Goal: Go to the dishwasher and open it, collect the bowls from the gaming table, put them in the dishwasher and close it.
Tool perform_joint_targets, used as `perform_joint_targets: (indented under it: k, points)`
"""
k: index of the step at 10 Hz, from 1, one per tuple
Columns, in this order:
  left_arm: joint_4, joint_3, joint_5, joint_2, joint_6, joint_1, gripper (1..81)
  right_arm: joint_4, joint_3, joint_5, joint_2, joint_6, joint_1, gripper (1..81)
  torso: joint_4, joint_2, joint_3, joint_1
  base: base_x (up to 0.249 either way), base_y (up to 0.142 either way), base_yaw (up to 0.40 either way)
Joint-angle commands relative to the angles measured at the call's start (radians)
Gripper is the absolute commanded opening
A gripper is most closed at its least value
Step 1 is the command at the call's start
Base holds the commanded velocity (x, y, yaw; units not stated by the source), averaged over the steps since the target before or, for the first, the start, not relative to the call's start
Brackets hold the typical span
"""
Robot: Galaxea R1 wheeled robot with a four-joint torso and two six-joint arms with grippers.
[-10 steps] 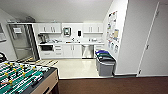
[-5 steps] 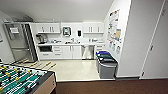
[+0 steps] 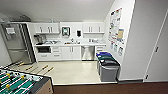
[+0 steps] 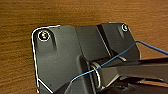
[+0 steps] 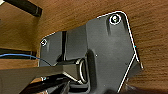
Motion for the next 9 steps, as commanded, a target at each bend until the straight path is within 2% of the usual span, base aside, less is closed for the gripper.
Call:
perform_joint_targets:
  k: [1, 9]
  points:
    - [0.006, 0.007, 0.045, -0.013, 0.006, -0.054, 81.1, -0.010, 0.008, -0.042, -0.022, -0.001, 0.049, 81.1, 0.000, 0.000, 0.000, 0.000, 0.253, 0.000, 0.000]
    - [0.003, 0.007, 0.043, -0.013, 0.006, -0.054, 81.1, -0.011, 0.002, -0.042, -0.021, -0.001, 0.051, 81.1, 0.000, 0.000, 0.000, 0.000, 0.257, 0.000, 0.000]
